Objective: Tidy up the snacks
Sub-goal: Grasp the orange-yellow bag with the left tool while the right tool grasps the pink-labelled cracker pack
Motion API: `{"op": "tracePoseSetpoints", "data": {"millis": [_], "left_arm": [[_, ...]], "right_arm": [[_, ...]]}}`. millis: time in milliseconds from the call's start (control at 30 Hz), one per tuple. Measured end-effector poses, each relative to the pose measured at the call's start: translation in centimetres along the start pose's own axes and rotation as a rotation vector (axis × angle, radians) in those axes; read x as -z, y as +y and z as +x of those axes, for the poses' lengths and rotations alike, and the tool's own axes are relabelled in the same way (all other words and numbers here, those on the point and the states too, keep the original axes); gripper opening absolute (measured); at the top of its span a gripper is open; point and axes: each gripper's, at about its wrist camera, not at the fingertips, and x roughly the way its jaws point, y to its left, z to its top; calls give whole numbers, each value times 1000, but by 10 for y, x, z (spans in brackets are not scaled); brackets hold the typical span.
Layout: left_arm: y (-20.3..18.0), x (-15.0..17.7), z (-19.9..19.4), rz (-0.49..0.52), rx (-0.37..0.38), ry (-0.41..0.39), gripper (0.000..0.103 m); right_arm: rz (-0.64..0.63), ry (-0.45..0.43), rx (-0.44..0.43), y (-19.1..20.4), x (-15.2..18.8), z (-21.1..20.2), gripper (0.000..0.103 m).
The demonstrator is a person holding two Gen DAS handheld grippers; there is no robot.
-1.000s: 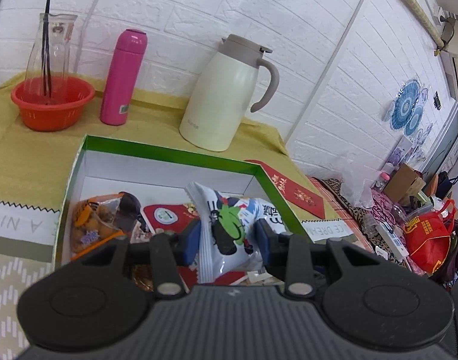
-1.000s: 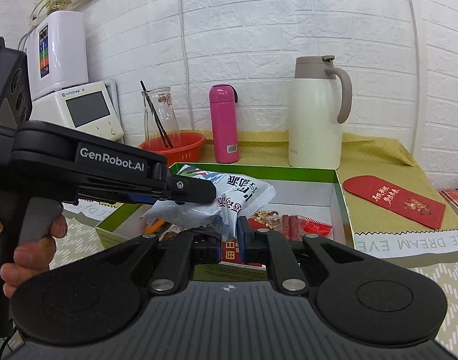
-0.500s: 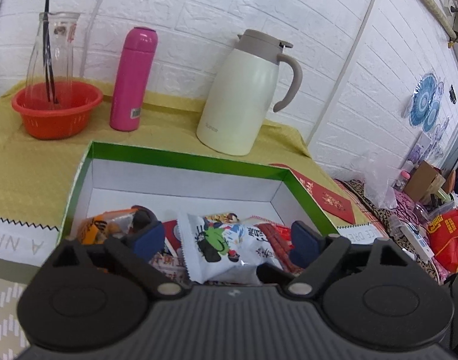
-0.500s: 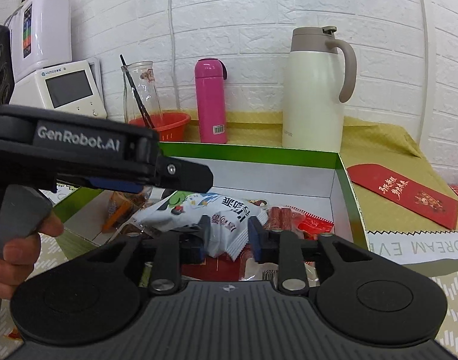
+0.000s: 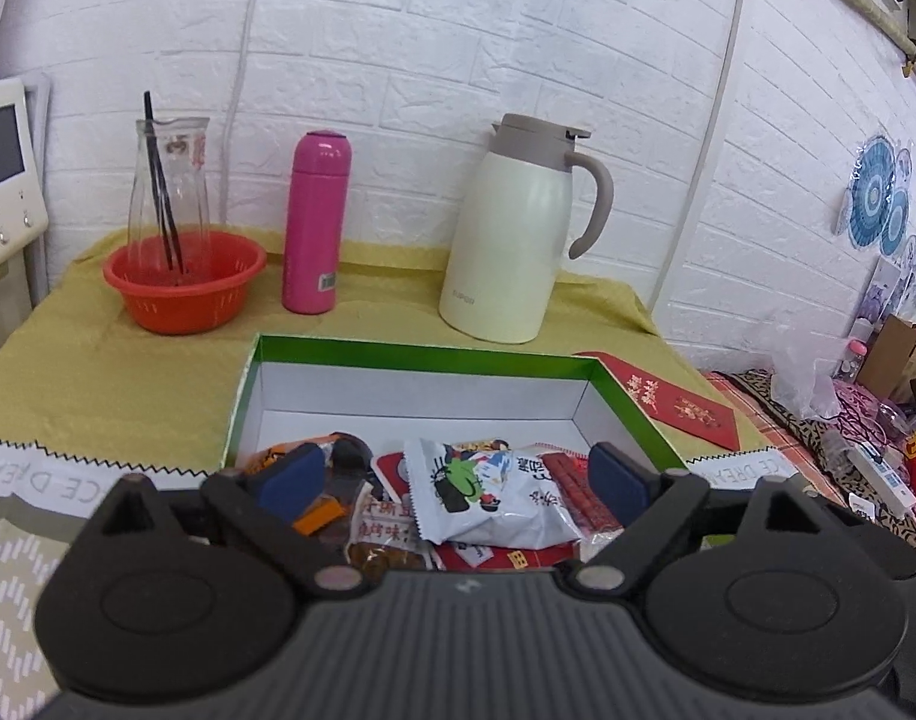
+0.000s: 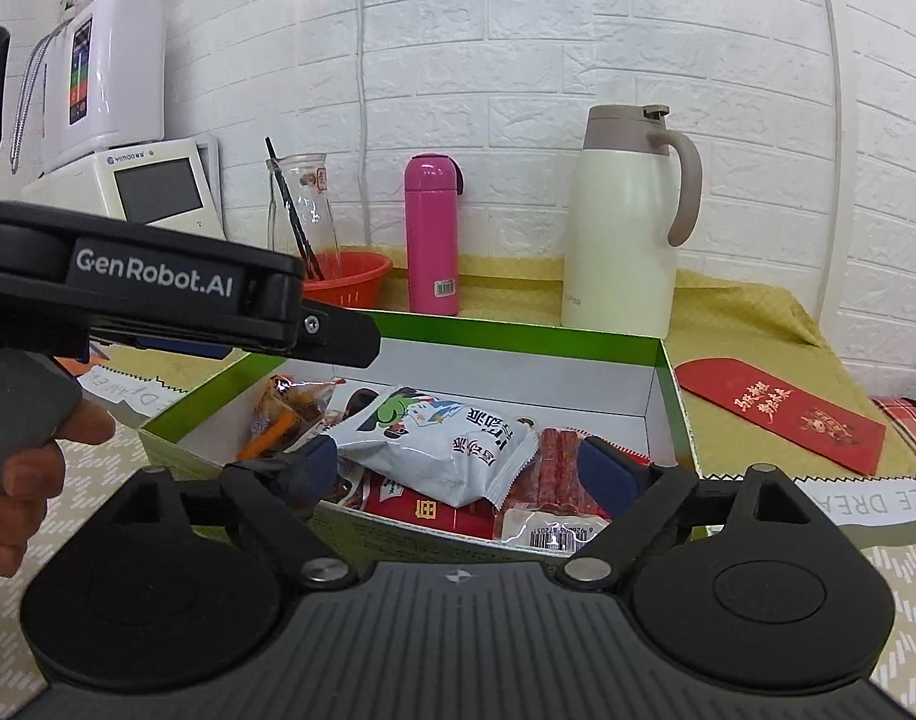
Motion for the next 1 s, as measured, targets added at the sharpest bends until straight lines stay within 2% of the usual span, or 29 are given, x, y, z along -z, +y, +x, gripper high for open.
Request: {"op": "tracePoseSetpoints", "data": {"millis": [167, 333, 600, 767, 900, 1000], "left_arm": [[-12, 5, -44, 35, 12, -56, 89], [-20, 19, -91, 47, -2, -69, 89], [-20, 73, -144, 11, -17, -35, 89], [-8, 109, -155, -43, -30, 10, 89], [6, 131, -158, -59, -86, 50, 89], [19, 136, -159, -65, -115, 69, 89]], "right_arm": [[-20, -15, 13, 10, -3, -36, 103], [-30, -9, 38, 20, 4, -78, 103], [-15, 16, 15, 38, 42, -133, 103], [13, 65, 20, 44, 70, -143, 103], [48, 115, -20, 53, 85, -136, 103], [38, 125, -34, 65, 86, -125, 103]]}}
